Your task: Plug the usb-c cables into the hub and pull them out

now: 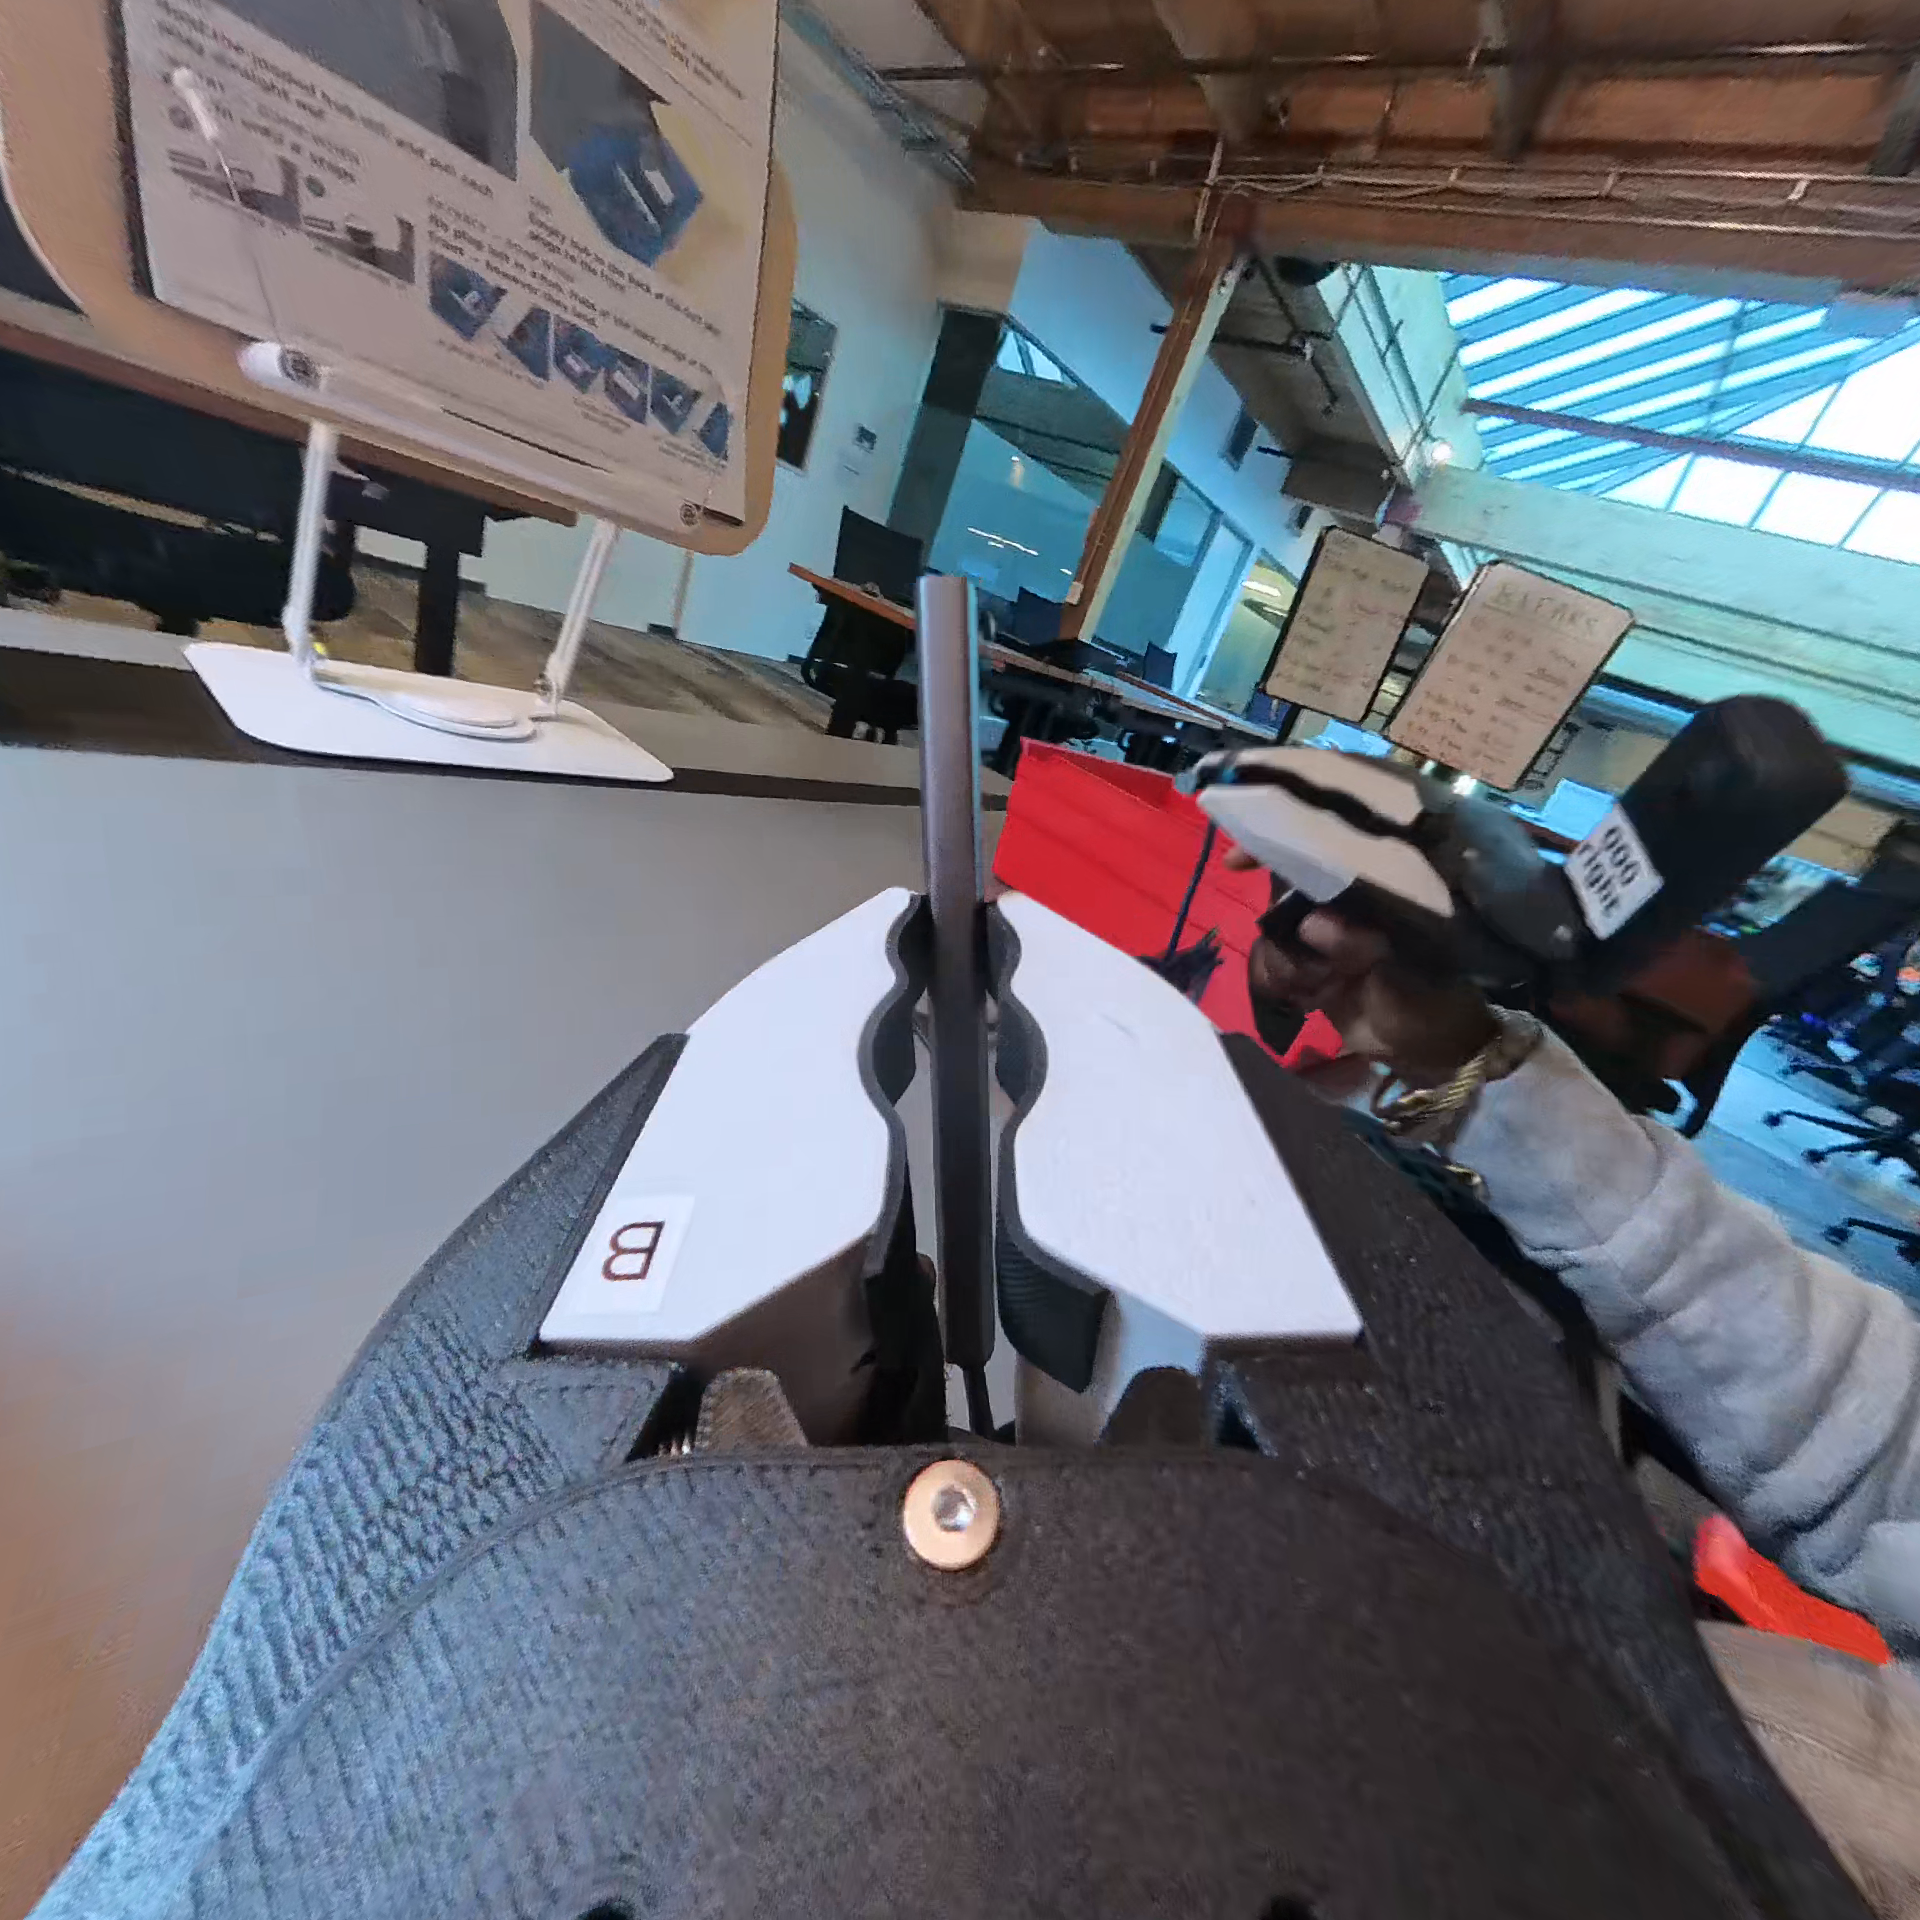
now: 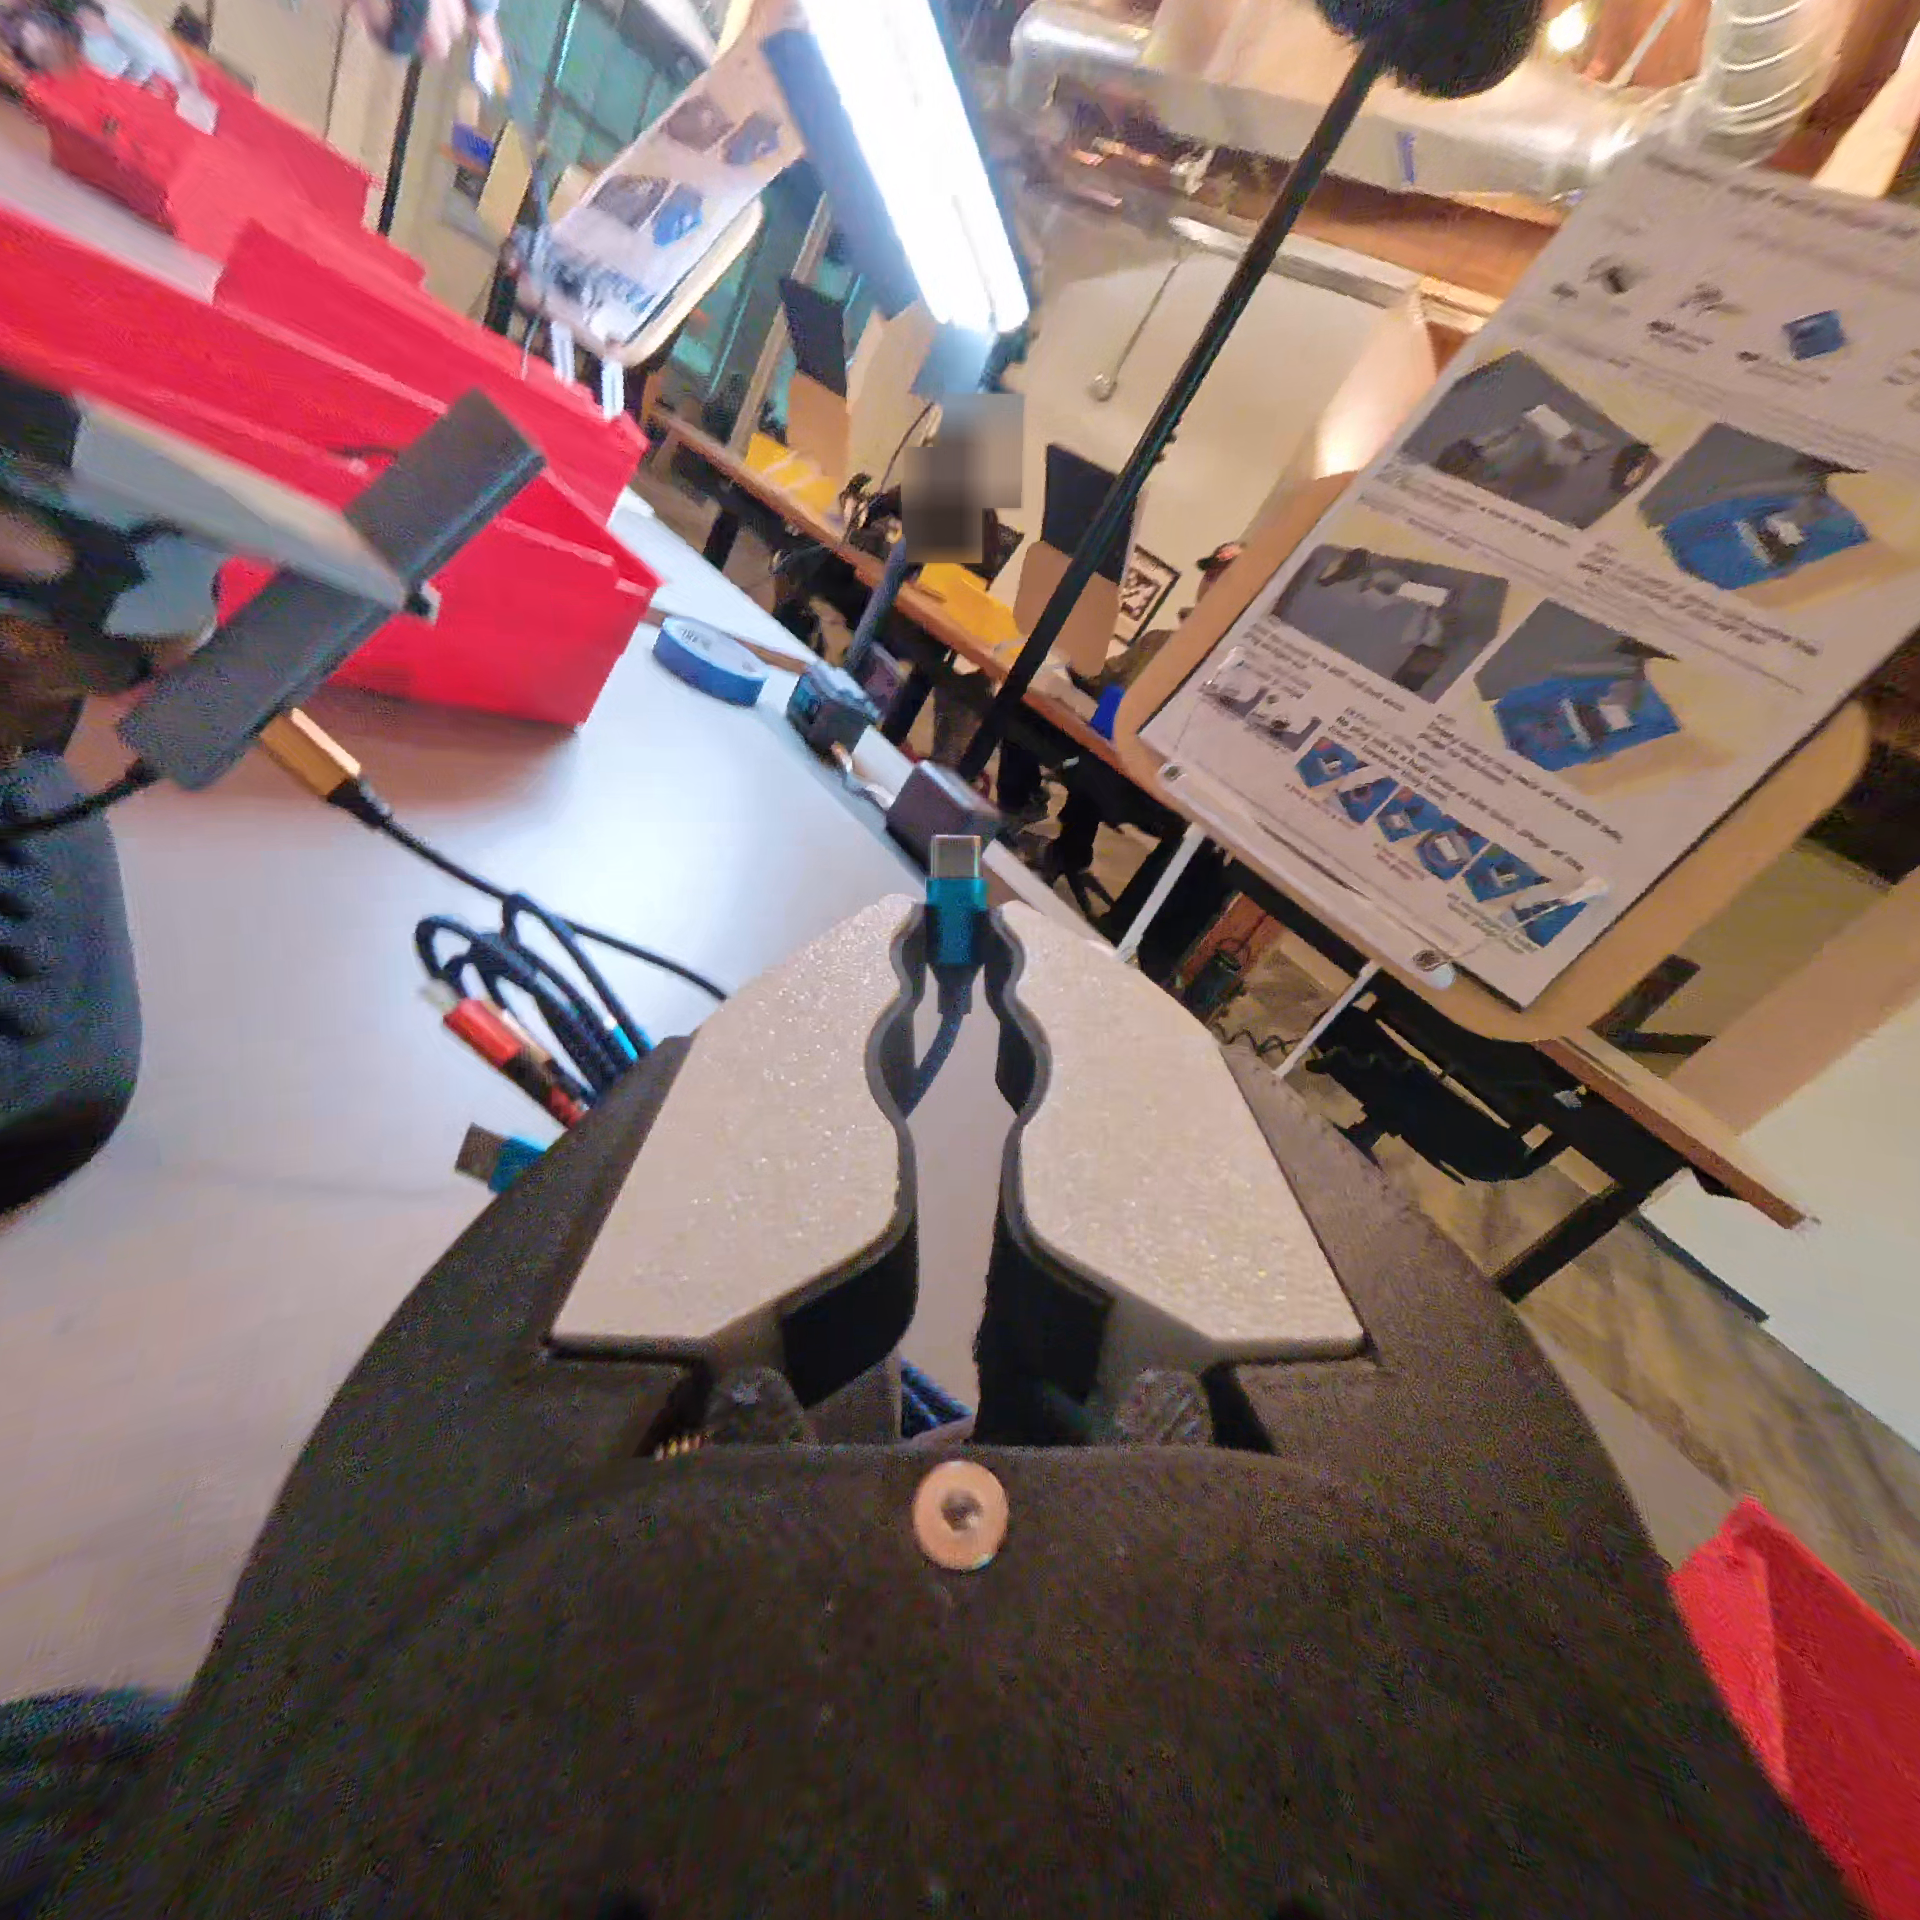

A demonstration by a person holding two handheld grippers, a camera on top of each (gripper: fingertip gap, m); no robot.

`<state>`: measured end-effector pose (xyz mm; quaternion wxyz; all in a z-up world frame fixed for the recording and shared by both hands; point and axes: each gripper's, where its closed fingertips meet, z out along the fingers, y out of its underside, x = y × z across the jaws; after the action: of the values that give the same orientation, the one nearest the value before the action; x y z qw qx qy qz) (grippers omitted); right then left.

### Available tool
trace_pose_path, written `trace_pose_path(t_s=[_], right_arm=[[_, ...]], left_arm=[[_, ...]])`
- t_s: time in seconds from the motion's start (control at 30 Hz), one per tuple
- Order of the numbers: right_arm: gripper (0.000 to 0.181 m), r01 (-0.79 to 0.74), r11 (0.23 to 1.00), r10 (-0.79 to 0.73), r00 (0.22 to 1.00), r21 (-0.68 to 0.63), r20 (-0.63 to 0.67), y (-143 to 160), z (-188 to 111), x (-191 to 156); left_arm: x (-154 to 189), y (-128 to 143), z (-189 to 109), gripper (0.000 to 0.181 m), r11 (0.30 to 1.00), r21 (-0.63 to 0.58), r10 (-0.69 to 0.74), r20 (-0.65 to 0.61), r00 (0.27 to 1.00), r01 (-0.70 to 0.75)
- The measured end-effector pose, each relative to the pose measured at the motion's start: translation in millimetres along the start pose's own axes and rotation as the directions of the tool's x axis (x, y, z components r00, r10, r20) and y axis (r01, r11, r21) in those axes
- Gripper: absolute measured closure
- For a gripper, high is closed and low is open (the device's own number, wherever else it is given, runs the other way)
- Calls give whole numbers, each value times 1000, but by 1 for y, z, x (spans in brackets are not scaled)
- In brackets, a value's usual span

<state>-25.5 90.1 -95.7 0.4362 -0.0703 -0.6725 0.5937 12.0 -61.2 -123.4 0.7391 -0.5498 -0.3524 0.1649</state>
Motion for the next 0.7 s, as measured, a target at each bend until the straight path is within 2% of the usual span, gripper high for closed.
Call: trace_pose_path(t_s=[0.1, 0.2, 0.3, 0.37, 0.43, 0.53, 0.7], right_arm=[[171, -126, 982, 142, 984, 138, -108, -38, -18, 38], [172, -238, 936, 294, 934, 261, -203, -75, -45, 84], [171, -276, 914, 362, 886, 298, -290, -97, -77, 129], [171, -224, 934, 324, 858, 278, -398, -100, -103, 159], [171, -179, 960, 265, 828, 216, -494, -94, -129, 181], [171, -219, 968, 252, 798, 125, -548, -67, -156, 197], [171, -293, 950, 172, 777, -106, -605, 10, -185, 208]], left_arm=[[3, -2, 2, 171, 999, 33, -5, 3, 1000, 5], [5, -2, 1, 171, 999, 43, -32, -28, 999, 33], [3, -7, -2, 171, 995, 76, -61, -44, 997, 64], [2, -8, -3, 171, 994, 86, -70, -48, 996, 74], [4, -7, -3, 171, 995, 81, -57, -52, 997, 61], [6, -5, -1, 171, 997, 63, -31, -50, 998, 34], [5, -7, -2, 171, 995, 78, -52, -55, 997, 56]])
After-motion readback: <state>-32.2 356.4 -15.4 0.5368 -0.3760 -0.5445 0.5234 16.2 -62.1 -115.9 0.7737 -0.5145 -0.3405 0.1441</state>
